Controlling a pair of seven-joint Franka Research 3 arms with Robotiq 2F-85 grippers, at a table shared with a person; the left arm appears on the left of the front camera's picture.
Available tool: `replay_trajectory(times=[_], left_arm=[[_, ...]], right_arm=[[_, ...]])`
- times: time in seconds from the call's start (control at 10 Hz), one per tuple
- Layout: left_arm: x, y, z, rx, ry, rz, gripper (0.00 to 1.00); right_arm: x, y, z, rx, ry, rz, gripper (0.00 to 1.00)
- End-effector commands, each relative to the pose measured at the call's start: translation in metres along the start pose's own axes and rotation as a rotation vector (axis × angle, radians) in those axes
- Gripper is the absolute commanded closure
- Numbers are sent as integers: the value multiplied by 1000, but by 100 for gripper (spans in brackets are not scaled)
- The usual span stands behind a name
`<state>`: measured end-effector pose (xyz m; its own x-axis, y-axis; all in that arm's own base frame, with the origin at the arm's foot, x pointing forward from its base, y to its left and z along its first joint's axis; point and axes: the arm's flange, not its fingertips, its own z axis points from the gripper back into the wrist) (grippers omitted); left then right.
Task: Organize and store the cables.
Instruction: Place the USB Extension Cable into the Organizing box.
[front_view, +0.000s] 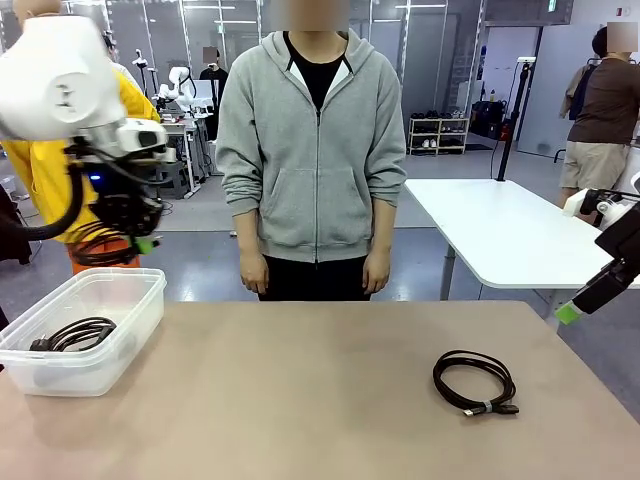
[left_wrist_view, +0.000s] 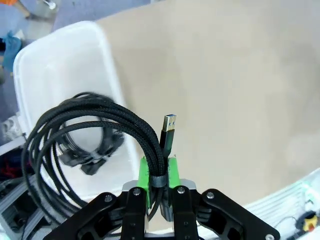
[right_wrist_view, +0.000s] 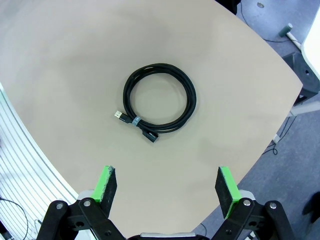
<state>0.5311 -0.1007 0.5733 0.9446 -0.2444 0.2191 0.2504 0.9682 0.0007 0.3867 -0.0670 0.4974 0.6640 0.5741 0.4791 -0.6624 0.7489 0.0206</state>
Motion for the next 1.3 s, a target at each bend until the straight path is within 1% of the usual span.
replay_trajectory(times=[0.0,0.1,0.2,0.3,0.4,0.5,0.8,0.9,1.1,1.2], left_arm=[[-21,34,-17,11,-71,20,83],[-26,50,-28,22,-81,59,83],[-30,61,-41,8,-66,92,83],[-30,72,-61,68,-56,113,83],[-29,77,-73,57,-52,149,83],[-29,80,-84,60,-56,161,83],[-31,81,-115,42,-25,183,83],[-29,84,-121,42,-37,191,83],[-23,87,-137,55,-21,215,83],[-21,88,-138,25,-23,249,62]], right_arm=[[2,0,1,-10,10,-25,0],[2,0,1,-10,10,-25,0],[2,0,1,-10,10,-25,0],[2,0,1,-10,10,-25,0],[2,0,1,-10,10,-25,0],[2,0,1,-10,10,-25,0],[2,0,1,-10,10,-25,0],[2,0,1,-10,10,-25,0],[2,0,1,-10,10,-25,0],[2,0,1,-10,10,-25,0]])
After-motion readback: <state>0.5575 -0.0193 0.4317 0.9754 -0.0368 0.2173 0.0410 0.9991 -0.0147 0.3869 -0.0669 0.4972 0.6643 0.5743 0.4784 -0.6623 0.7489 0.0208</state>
